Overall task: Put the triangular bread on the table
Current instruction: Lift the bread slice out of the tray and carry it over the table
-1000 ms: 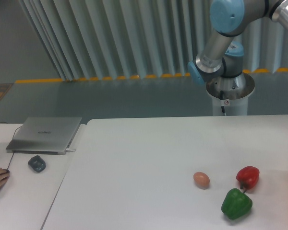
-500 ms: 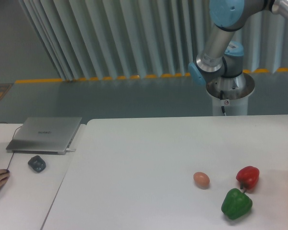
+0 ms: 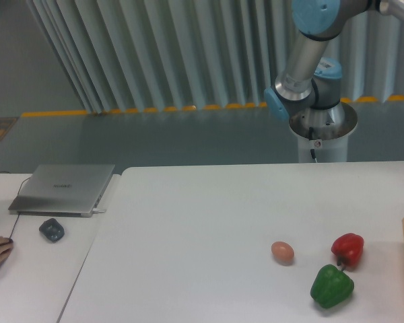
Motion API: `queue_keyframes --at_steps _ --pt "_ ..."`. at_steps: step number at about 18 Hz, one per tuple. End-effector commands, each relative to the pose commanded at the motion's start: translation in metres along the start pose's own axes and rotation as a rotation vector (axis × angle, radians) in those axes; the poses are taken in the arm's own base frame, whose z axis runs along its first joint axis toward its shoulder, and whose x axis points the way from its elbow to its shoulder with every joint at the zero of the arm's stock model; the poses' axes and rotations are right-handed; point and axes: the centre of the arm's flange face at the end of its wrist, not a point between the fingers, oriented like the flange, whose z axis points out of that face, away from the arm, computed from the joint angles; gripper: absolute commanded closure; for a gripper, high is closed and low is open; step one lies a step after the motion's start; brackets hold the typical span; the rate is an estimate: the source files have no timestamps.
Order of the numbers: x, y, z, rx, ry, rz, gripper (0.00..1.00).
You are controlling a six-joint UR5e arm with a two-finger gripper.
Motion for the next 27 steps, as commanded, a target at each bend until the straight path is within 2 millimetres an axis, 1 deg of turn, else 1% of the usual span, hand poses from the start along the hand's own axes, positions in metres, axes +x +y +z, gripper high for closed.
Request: queue_keyframes --at_steps 3,6,7,11,13,14,16,17,18,19,20,21,22,23,24,25,26,27 --pt "-0.003 0.004 -0.001 0.001 0.007 -0.006 0.87" --pt "0.000 0.003 -0.002 0.001 0.025 0.000 0.87" --pt "0.001 0.002 -0.006 0.001 0.038 0.007 0.87" --pt "0.019 -0.010 -0.019 0.001 0.088 0.019 0.87" --pt "0.029 -0.022 -0.022 0.022 0.125 0.025 0.87" --pt "0.036 -0.025 -0.026 0.036 0.141 0.026 0.87" --pt "0.059 -0.054 -0.028 0.051 0.176 0.061 0.87" --pt "0.070 -0.064 -0.028 0.049 0.181 0.076 0.87" --pt "0.078 -0.071 -0.027 0.046 0.188 0.085 0.87" --pt "0.090 -0.086 -0.016 0.037 0.211 0.103 0.86" --pt "0.100 -0.092 -0.008 0.024 0.227 0.113 0.85" --pt "0.105 -0.091 -0.001 -0.002 0.238 0.118 0.85" --pt "0.108 -0.093 0.000 -0.040 0.237 0.133 0.85" --pt "0.115 -0.106 0.004 -0.076 0.239 0.146 0.85" --pt "0.118 -0.111 0.009 -0.083 0.246 0.111 0.85" --pt "0.124 -0.125 0.013 -0.089 0.247 0.078 0.85" --pt "0.135 -0.149 0.017 -0.089 0.233 0.088 0.85" --pt "0.139 -0.160 0.020 -0.090 0.227 0.092 0.85"
